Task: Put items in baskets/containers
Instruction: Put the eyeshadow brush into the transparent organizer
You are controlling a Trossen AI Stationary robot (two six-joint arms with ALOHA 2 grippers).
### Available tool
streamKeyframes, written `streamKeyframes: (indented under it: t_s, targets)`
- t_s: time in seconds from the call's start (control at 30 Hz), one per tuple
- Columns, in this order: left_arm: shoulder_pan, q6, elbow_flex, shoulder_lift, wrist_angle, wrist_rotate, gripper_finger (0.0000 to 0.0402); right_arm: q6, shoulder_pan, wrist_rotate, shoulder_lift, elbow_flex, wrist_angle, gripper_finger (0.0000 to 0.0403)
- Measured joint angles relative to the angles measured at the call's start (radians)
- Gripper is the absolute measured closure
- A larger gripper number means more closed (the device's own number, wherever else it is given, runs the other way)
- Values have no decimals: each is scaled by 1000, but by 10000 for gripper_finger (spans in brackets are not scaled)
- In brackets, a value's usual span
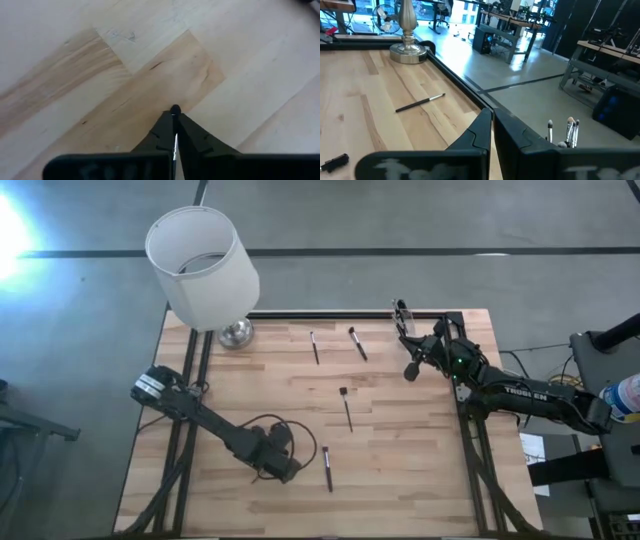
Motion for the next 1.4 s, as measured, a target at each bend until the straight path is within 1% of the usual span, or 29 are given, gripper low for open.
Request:
streamKeyframes:
  t_s: [0.07,0.2,0.33,0.47,0.67,0.77,0.87,0.97,1.03,1.13,1.23,1.33,1.4]
  targets:
    - [0,34,-2,-4,2,-14,393,0,0,0,0,0,0,390]
    - [1,96,-4,-24,2,-75,401,0,0,0,0,0,-1,390]
    - [1,170,-5,-77,43,-126,401,0,0,0,0,0,-8,390]
    - [1,220,-5,-122,47,-170,401,-1,9,0,0,-2,-8,390]
    - [6,270,-7,-131,63,-200,401,-3,16,0,0,-2,-7,390]
    - [8,332,-9,-129,105,-268,401,-3,16,0,0,-2,-7,390]
    - [8,428,-37,-129,231,-348,401,0,18,0,0,-6,-6,390]
    - [14,555,-87,-129,419,-383,401,4,33,-5,0,-13,-4,390]
    - [24,652,-128,-133,574,-384,401,11,49,-16,0,-18,-3,390]
    - [50,777,-182,-142,777,-386,401,43,80,-83,3,-36,41,390]
    - [83,868,-226,-151,923,-366,401,76,116,-163,14,-65,110,390]
    - [115,971,-253,-155,1064,-354,401,107,156,-225,32,-86,193,390]
    - [139,1038,-260,-157,1139,-328,401,143,187,-257,52,-102,254,390]
